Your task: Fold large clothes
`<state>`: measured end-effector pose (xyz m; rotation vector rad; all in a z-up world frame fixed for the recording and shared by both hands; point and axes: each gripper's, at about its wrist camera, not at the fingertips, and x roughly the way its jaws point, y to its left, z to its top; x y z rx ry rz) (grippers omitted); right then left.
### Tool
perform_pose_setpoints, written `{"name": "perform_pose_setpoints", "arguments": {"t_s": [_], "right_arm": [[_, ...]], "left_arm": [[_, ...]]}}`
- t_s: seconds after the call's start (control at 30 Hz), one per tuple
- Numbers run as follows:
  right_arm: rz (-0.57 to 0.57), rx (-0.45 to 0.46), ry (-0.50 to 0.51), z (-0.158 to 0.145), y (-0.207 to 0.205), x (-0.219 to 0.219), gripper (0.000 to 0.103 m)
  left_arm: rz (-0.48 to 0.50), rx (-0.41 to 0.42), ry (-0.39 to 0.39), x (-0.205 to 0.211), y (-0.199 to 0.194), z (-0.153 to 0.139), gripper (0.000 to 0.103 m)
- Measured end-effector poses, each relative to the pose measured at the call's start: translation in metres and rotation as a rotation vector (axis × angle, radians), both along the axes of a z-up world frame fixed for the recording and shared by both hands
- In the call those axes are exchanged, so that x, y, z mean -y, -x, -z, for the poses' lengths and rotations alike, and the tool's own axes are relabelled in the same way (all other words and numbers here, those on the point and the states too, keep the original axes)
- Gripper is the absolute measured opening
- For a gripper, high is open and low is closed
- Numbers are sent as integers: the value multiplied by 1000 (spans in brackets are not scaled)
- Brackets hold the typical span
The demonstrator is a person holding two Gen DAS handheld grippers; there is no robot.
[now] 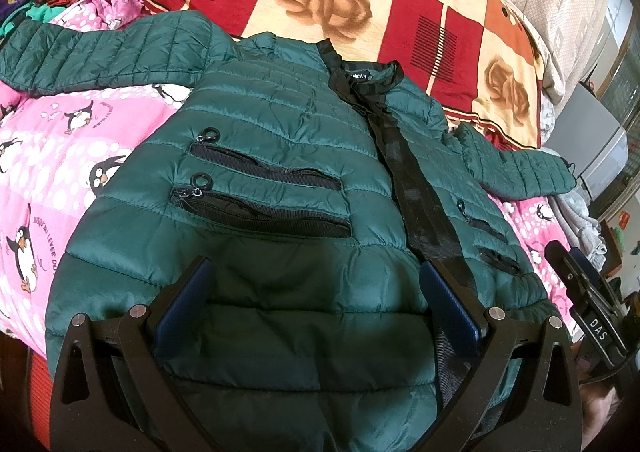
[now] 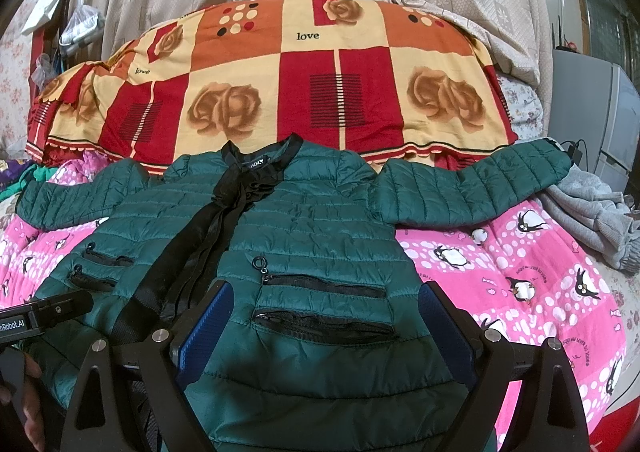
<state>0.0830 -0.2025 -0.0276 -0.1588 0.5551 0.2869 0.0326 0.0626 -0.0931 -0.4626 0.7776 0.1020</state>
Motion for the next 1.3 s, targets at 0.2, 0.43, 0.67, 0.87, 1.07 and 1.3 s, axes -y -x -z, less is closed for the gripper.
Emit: {"name": "perform_pose_setpoints", "arguments": {"t_s": [0.2, 0.43, 0.67, 0.87, 1.07, 1.3], "right_arm": [[0, -1, 2, 0, 0, -1, 92], [0, -2, 1, 0, 0, -1, 92], [0, 1, 3, -1, 1, -1, 92], [4, 5, -10, 0, 2, 5, 92], [0, 7, -28, -1, 4, 7, 92], [-3, -1, -43, -2, 4, 8, 92]], "left_arm": [[0, 0, 1, 0, 0, 0, 103], [0, 1, 1, 0, 0, 0, 103], [-3, 3, 3, 0, 0, 0, 103], [-21, -2, -19, 4, 1, -1, 103], [-34, 0, -120, 17, 2, -5, 103], [-23, 15, -171, 21, 4, -6, 103]]}}
